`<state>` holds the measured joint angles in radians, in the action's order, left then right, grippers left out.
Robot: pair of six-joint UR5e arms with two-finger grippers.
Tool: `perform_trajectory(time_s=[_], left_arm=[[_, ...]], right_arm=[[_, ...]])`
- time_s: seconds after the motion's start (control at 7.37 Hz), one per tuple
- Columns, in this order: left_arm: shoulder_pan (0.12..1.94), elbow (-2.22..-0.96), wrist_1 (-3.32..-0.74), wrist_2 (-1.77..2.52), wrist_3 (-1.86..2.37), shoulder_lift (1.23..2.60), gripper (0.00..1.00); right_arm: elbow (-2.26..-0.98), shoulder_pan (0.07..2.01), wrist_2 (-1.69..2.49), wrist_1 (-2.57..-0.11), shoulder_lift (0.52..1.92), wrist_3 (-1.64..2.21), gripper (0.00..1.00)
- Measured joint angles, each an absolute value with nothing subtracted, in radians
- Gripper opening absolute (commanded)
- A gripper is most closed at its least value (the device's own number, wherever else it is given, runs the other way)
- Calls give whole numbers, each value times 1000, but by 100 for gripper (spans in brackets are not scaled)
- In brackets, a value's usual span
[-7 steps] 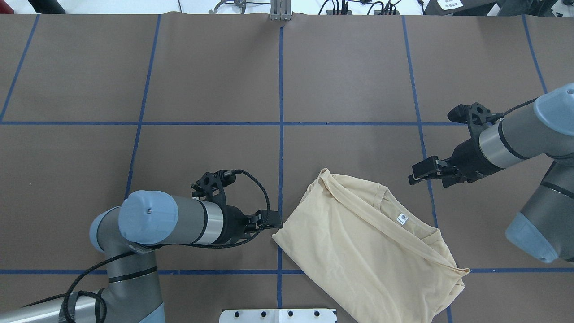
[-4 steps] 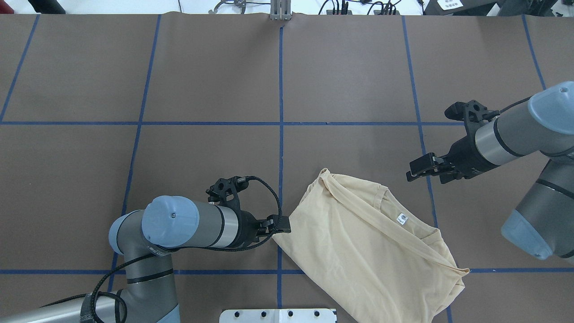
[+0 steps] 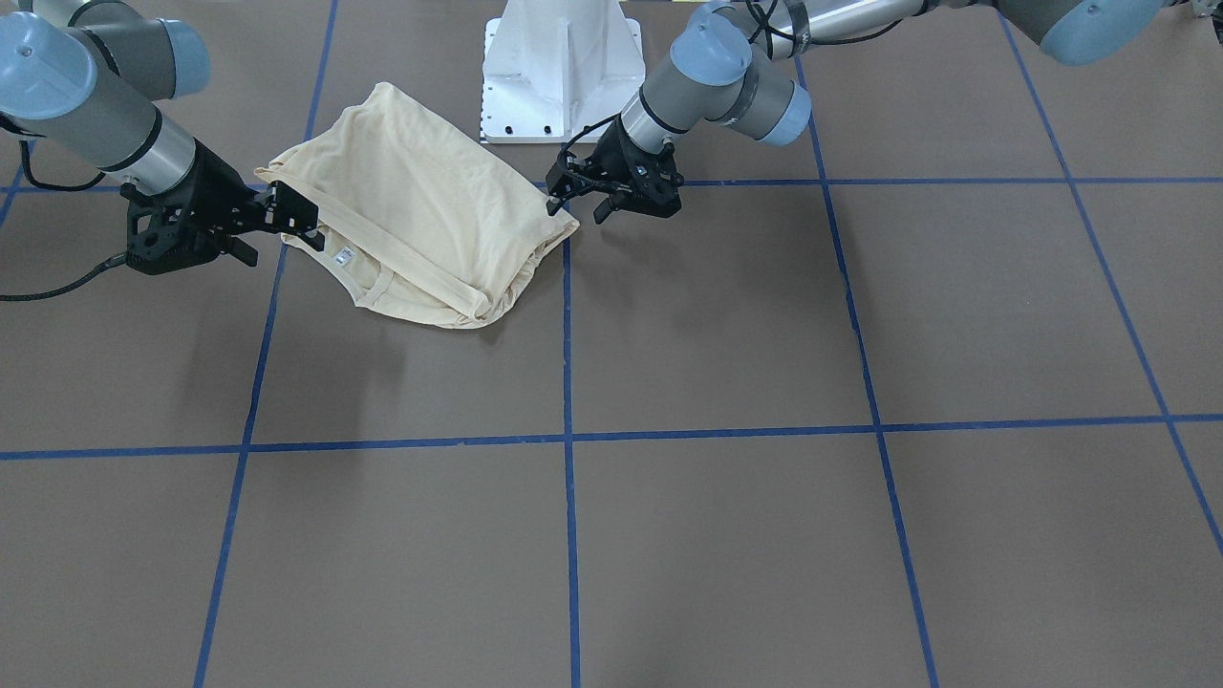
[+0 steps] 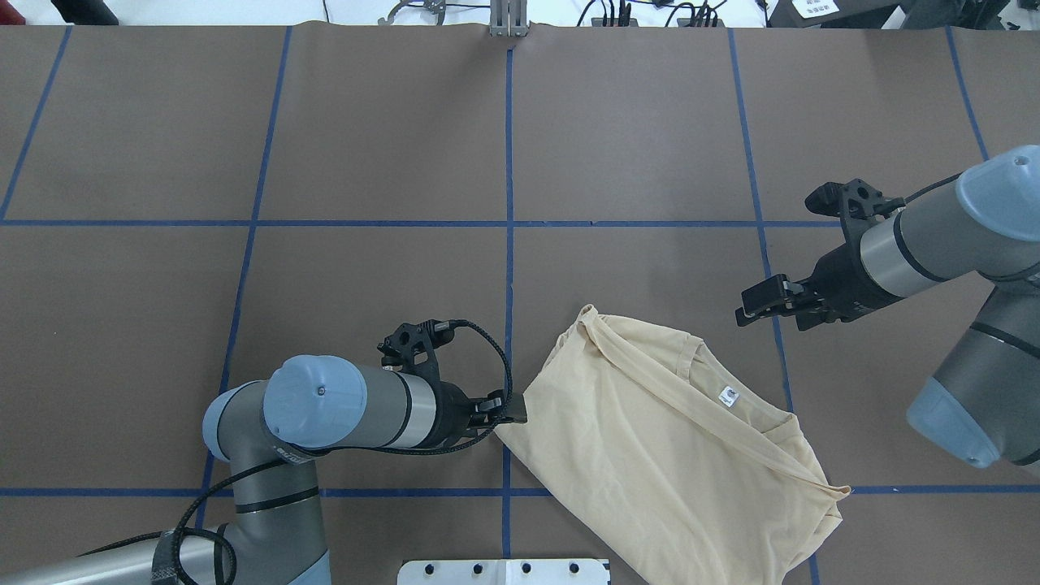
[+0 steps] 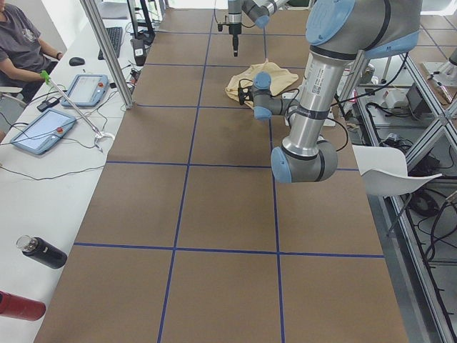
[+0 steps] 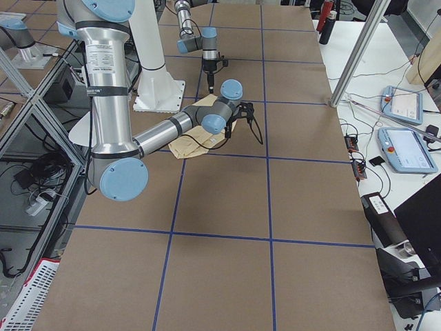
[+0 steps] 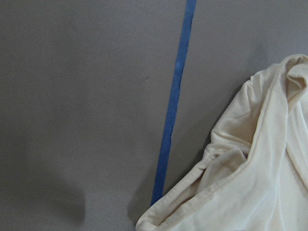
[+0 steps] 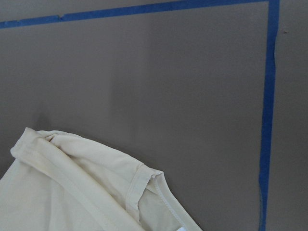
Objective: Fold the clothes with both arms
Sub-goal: 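Lower the left gripper to the shirt's nearest corner and grasp it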
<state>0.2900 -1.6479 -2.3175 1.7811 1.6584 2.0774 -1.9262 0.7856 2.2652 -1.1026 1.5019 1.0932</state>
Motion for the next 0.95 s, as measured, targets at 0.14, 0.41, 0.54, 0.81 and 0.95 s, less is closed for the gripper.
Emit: perform_trajectory(time_s=[0.14,0.41,0.54,0.81,0.95], left_arm=[[290,-1644,-2317,1781,1658,2083,80],[290,-1611,-2317,1775,1654,2114,80],[290,-1595,-2316,1768,1647,2127,80],[291,-1589,-2312,1763,1639,2133,80],[293,-1590,-2310,1764,1637,2131,80]], right_arm=[[-1926,786,2267,-1102,1502,1094,100],[-1926,788,2267,-1103,1503,1095,100],[-1926,788,2267,-1103,1503,1095,100],[-1926,788,2267,-1103,1503,1095,100],[-1926,789,2267,-1103,1503,1095,100]])
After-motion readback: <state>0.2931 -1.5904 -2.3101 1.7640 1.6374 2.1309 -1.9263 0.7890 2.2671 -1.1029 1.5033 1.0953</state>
